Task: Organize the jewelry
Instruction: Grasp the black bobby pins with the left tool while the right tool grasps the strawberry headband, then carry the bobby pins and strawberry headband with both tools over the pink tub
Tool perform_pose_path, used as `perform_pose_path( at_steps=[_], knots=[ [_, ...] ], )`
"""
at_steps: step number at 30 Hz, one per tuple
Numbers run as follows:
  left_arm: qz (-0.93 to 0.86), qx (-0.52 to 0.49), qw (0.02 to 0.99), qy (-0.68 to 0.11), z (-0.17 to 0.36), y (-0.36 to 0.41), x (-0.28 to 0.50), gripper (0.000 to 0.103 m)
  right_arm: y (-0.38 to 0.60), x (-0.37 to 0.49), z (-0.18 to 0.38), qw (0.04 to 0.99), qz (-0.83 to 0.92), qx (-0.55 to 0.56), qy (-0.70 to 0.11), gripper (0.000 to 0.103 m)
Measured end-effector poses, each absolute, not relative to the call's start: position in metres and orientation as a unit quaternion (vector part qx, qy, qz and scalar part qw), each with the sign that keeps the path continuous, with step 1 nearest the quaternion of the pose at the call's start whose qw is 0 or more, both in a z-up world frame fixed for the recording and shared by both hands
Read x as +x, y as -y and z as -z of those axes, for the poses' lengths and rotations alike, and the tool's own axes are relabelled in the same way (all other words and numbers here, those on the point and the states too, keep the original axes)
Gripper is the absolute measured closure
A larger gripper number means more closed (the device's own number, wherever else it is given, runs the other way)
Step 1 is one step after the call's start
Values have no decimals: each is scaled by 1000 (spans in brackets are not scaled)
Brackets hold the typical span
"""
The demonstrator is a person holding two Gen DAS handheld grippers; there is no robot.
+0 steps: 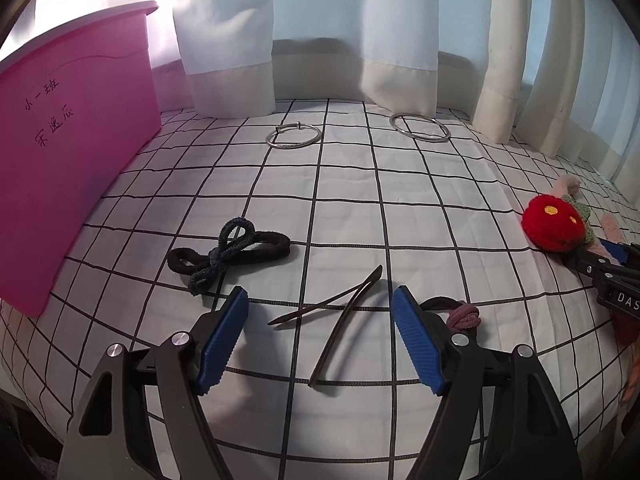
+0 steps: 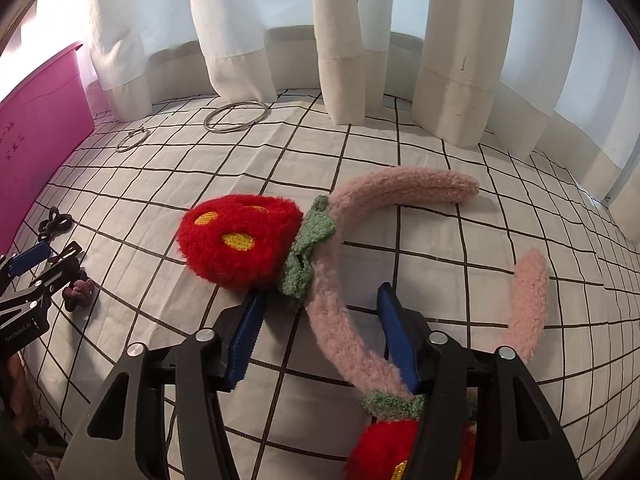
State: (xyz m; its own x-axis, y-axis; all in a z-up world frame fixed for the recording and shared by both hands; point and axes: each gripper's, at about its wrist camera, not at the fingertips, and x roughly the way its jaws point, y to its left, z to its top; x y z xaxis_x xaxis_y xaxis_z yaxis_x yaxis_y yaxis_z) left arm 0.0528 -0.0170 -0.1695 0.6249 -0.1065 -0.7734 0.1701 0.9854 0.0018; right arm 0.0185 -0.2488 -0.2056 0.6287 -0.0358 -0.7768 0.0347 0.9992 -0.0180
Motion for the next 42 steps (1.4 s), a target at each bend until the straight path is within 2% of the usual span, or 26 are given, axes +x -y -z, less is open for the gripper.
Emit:
perform_pose_path(
  at_steps=[1, 2, 3, 6, 8, 20, 42],
  knots=[
    [83, 41, 901, -425, 168, 20, 51, 48, 245, 18, 205, 903, 15, -5, -429, 61],
    [91, 46, 900, -423, 168, 23, 48, 54, 242, 17, 205, 904, 11, -8, -428, 71],
    [100, 51, 900, -422, 167, 27, 47, 67, 239, 16, 205, 904, 9, -12, -428, 80],
    [100, 63, 900, -419, 166, 33, 44, 76, 237, 16, 204, 902, 1, -5, -431, 90],
    [97, 59, 901, -419, 165, 32, 43, 87, 240, 14, 203, 903, -4, 13, -430, 91],
    [91, 20, 908, -408, 127, 15, 38, 88, 254, -14, 169, 917, -12, 96, -388, 91],
    [5, -39, 937, -348, 2, -39, -13, 88, 220, -21, 54, 943, -101, 59, -311, 91]
  ],
)
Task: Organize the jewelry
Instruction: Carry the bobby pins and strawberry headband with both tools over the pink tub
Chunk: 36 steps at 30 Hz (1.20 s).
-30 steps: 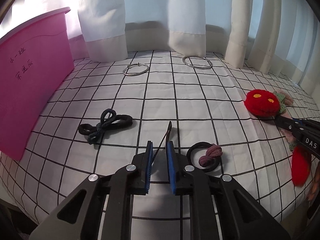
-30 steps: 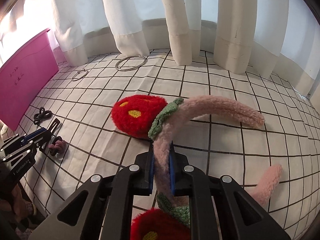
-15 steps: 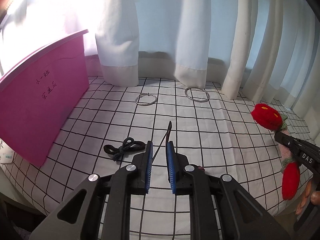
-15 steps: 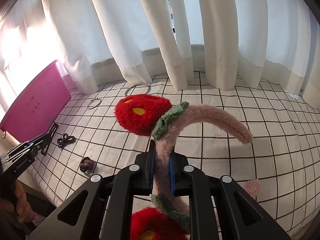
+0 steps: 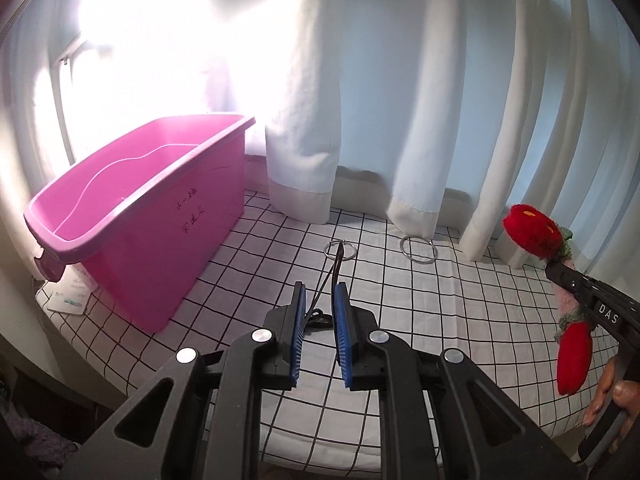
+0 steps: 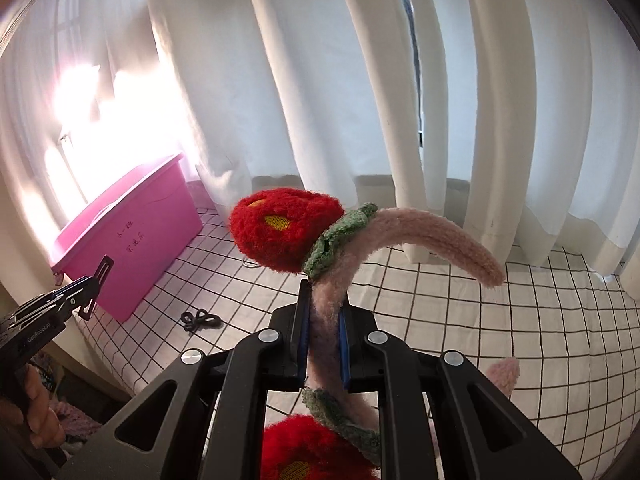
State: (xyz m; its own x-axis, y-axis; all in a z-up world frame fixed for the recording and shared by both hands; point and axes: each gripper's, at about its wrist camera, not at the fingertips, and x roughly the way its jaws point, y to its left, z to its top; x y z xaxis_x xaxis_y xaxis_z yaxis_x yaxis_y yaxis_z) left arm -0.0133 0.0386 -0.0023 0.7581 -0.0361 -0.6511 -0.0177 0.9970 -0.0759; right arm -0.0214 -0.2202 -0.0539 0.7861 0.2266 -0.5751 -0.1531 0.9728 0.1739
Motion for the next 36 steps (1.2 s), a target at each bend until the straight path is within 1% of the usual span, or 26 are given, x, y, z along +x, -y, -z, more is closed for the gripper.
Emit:
perform_pose_path(
  at_steps=[9, 18, 28, 36],
  knots=[
    [-54, -59, 945, -317, -41, -92, -30, 88, 153, -4, 18, 939, -181, 28, -290, 91],
    [-68, -76, 951, -291, -70, -170, -12, 88, 58, 33, -24, 939, -224, 9, -261, 91],
    [-57, -83, 951, -293, -81, -272, 46, 88, -75, 81, -67, 937, -259, -6, -234, 91],
    [-83, -115, 931, -337, -66, -321, 90, 88, -153, 123, -67, 919, -296, -40, -256, 91]
  ],
)
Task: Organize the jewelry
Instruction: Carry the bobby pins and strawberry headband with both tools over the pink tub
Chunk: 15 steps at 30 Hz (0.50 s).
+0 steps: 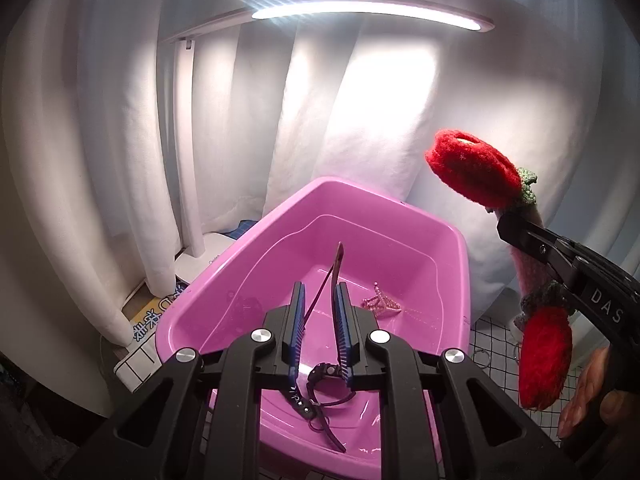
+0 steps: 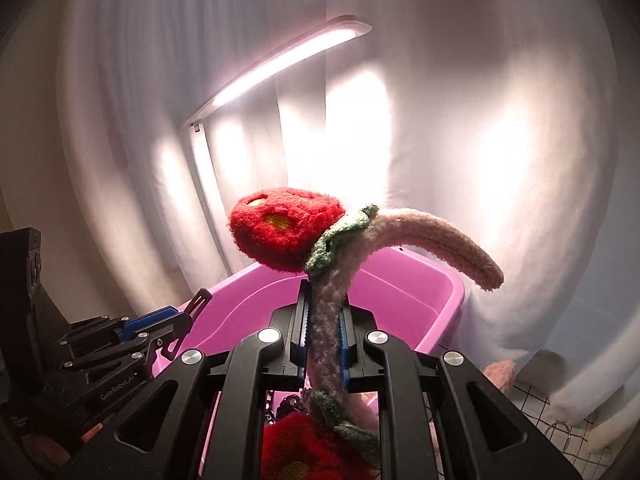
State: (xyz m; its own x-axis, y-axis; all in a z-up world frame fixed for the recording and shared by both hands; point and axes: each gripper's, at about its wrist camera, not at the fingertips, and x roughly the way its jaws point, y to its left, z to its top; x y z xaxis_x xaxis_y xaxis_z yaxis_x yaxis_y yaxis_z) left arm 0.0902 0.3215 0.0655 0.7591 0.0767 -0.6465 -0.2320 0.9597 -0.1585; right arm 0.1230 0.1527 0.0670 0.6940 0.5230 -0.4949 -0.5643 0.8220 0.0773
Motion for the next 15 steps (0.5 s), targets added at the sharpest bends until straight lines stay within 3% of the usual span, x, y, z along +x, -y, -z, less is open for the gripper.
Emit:
perform_pose_path(
  at_steps=[15],
  knots=[
    [-153, -170, 864, -448, -16, -354, 149, 87, -218, 199, -40, 870, -353, -95, -330, 91]
  ],
)
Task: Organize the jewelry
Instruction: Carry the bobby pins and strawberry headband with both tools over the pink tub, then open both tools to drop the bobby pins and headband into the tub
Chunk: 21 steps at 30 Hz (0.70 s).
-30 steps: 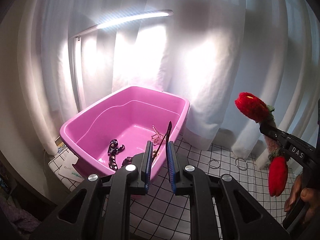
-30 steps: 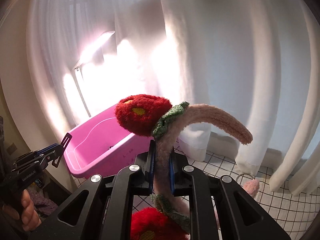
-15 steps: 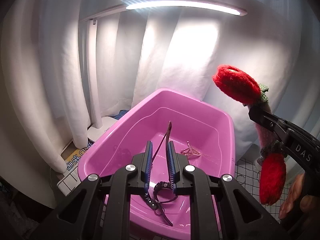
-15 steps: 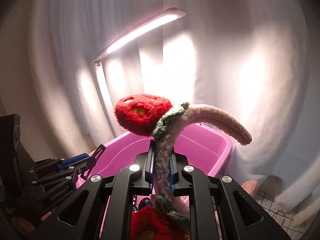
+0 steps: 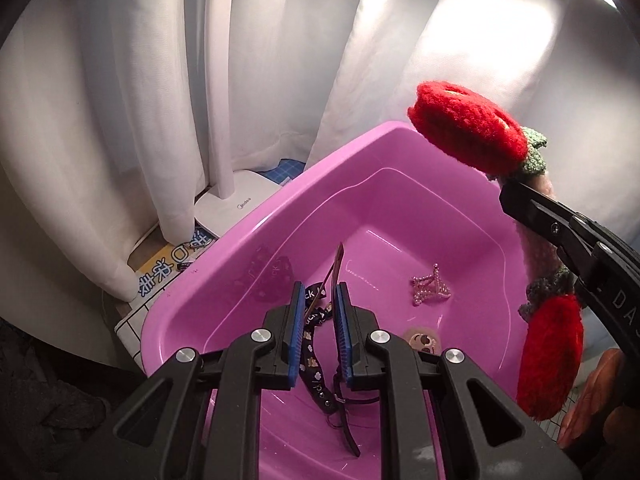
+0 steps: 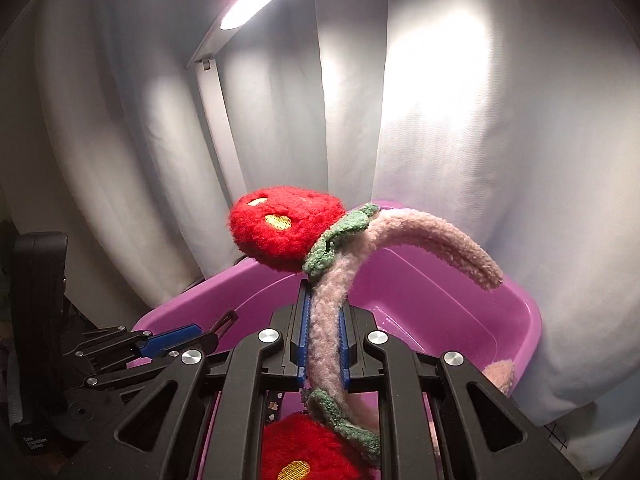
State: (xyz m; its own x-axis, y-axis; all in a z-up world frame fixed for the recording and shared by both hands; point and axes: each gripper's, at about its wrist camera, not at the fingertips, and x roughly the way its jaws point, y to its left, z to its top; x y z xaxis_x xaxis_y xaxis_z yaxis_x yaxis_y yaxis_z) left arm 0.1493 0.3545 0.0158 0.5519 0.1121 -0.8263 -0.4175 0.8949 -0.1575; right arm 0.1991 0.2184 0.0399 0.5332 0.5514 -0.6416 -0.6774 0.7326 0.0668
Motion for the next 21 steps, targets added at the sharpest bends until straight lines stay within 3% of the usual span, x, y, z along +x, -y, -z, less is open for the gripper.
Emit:
perform_pose_path(
  at_steps=[13, 21],
  knots=[
    [-150, -217, 787, -558, 34, -365, 174, 86, -246, 242, -1, 823, -333, -133, -440, 91],
    [-152, -218, 776, -572, 38, -366, 177, 85, -249, 241, 0, 815, -325, -139, -459, 91]
  ],
)
